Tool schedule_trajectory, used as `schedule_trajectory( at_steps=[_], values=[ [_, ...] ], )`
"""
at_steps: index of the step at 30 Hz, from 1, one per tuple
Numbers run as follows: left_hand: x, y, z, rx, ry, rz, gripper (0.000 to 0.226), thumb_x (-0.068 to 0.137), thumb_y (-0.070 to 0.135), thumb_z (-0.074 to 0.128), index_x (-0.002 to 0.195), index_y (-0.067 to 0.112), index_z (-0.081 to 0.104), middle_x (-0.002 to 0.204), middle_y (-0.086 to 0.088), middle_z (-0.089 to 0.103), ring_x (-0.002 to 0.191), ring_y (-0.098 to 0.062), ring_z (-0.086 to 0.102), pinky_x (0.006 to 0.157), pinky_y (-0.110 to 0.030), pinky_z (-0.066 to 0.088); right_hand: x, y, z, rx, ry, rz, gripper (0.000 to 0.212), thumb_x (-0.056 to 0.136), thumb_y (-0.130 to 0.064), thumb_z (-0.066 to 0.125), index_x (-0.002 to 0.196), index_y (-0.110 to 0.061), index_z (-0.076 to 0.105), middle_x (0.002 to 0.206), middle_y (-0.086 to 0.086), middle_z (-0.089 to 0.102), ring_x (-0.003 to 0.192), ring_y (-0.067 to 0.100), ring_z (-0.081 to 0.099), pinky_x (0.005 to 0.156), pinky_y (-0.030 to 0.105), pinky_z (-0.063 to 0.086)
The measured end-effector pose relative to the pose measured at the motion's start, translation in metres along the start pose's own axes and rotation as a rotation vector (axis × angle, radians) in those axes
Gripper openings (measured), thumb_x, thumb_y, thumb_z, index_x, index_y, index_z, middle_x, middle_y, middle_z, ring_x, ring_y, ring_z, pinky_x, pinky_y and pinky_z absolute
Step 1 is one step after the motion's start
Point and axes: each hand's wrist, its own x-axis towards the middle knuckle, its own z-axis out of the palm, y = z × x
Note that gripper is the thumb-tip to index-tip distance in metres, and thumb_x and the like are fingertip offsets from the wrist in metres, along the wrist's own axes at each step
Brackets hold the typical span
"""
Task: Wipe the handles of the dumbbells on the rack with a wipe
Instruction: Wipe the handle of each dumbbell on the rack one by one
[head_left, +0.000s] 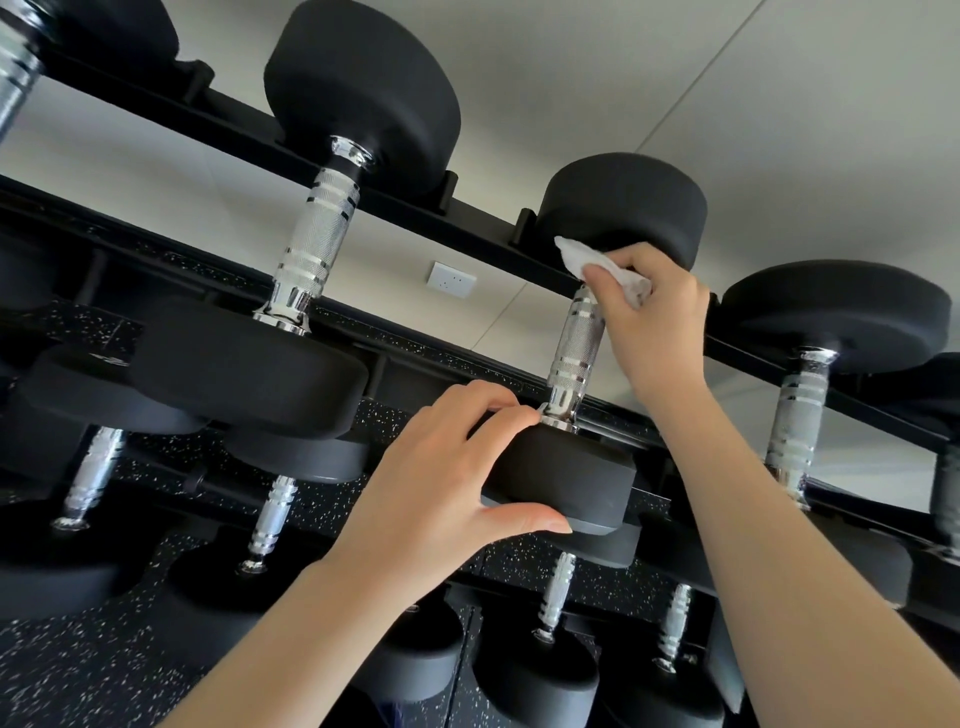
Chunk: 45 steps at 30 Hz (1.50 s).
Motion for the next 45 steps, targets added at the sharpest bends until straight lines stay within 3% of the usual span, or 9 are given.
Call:
schedule_trajectory(
  at_steps=[3, 10, 16, 20, 22, 26, 28, 37, 45],
  values=[
    [0.002, 0.000, -0.002, 0.039, -0.004, 0.024, 0.065, 0.072, 0.065, 0.059, 0.114, 0.016, 0.062, 0.112, 0.004, 0.056, 0.100, -0.014, 0.054, 0.078, -0.034, 0.050, -0.003, 0.004, -0.003, 0.151, -0.072, 0.097, 0.014, 0.086, -0.028, 0.064, 0.082, -0.014, 0.062, 0.075, -0.014, 0.058, 0.069, 0.004, 0.053, 0.061, 0.015, 0.043],
    [0.006, -0.001, -0.007, 0.090, -0.062, 0.071, 0.068, 0.073, 0.065, 0.058, 0.115, 0.013, 0.061, 0.112, 0.001, 0.057, 0.100, -0.017, 0.055, 0.078, -0.041, 0.052, -0.054, -0.001, -0.016, 0.327, -0.269, 0.208, 0.018, 0.088, -0.023, 0.064, 0.079, -0.008, 0.060, 0.072, 0.002, 0.062, 0.046, 0.004, 0.050, 0.042, 0.020, 0.040],
    [0.021, 0.006, -0.011, 0.125, -0.158, 0.124, 0.068, 0.076, 0.069, 0.052, 0.113, 0.013, 0.063, 0.108, 0.003, 0.057, 0.099, -0.016, 0.053, 0.085, -0.034, 0.045, -0.081, 0.016, -0.047, 0.393, -0.040, 0.378, 0.013, 0.090, -0.026, 0.060, 0.087, -0.014, 0.057, 0.080, 0.006, 0.063, 0.051, 0.013, 0.052, 0.042, 0.026, 0.043],
    [0.038, 0.031, 0.000, 0.176, -0.213, 0.197, 0.066, 0.081, 0.068, 0.047, 0.117, 0.015, 0.064, 0.110, 0.006, 0.057, 0.102, -0.012, 0.051, 0.089, -0.023, 0.033, -0.092, 0.033, -0.079, 0.238, 0.050, 0.351, 0.010, 0.091, -0.030, 0.057, 0.092, -0.019, 0.056, 0.084, -0.008, 0.062, 0.068, 0.013, 0.057, 0.053, 0.024, 0.047],
    [0.044, 0.049, 0.014, 0.191, -0.231, 0.238, 0.064, 0.083, 0.067, 0.045, 0.116, 0.015, 0.064, 0.110, 0.005, 0.058, 0.102, -0.013, 0.053, 0.088, -0.028, 0.039, -0.097, 0.040, -0.097, 0.193, 0.082, 0.341, 0.009, 0.093, -0.027, 0.055, 0.095, -0.019, 0.055, 0.087, -0.007, 0.062, 0.071, 0.012, 0.057, 0.053, 0.014, 0.042],
    [0.051, 0.084, 0.052, 0.236, -0.265, 0.292, 0.063, 0.085, 0.065, 0.043, 0.114, 0.014, 0.066, 0.107, 0.002, 0.061, 0.099, -0.018, 0.058, 0.082, -0.037, 0.050, -0.098, 0.059, -0.133, 0.078, 0.130, 0.246, 0.015, 0.094, -0.025, 0.052, 0.104, -0.014, 0.053, 0.094, 0.000, 0.065, 0.071, 0.015, 0.062, 0.056, 0.033, 0.051],
    [0.054, 0.099, 0.071, 0.249, -0.277, 0.292, 0.063, 0.085, 0.065, 0.041, 0.115, 0.014, 0.065, 0.107, 0.002, 0.060, 0.099, -0.019, 0.059, 0.081, -0.039, 0.051, -0.096, 0.077, -0.151, 0.067, 0.146, 0.217, 0.016, 0.095, -0.025, 0.051, 0.105, -0.013, 0.052, 0.092, -0.001, 0.064, 0.063, 0.004, 0.057, 0.050, 0.021, 0.045],
    [0.050, 0.149, 0.129, 0.219, -0.258, 0.171, 0.063, 0.087, 0.064, 0.040, 0.121, 0.016, 0.061, 0.112, 0.007, 0.058, 0.100, -0.006, 0.049, 0.084, -0.024, 0.043, -0.060, 0.167, -0.172, -0.030, 0.000, 0.059, 0.012, 0.095, -0.025, 0.051, 0.103, -0.016, 0.052, 0.087, -0.001, 0.062, 0.071, 0.012, 0.055, 0.058, 0.024, 0.042],
    [0.035, 0.157, 0.135, 0.192, -0.205, 0.016, 0.066, 0.087, 0.067, 0.038, 0.132, 0.022, 0.054, 0.121, 0.013, 0.054, 0.106, -0.002, 0.047, 0.088, -0.016, 0.037, -0.027, 0.178, -0.133, -0.048, 0.267, -0.046, 0.011, 0.085, -0.015, 0.064, 0.093, -0.008, 0.069, 0.098, 0.011, 0.060, 0.092, 0.027, 0.054, 0.075, 0.033, 0.041]
  ],
)
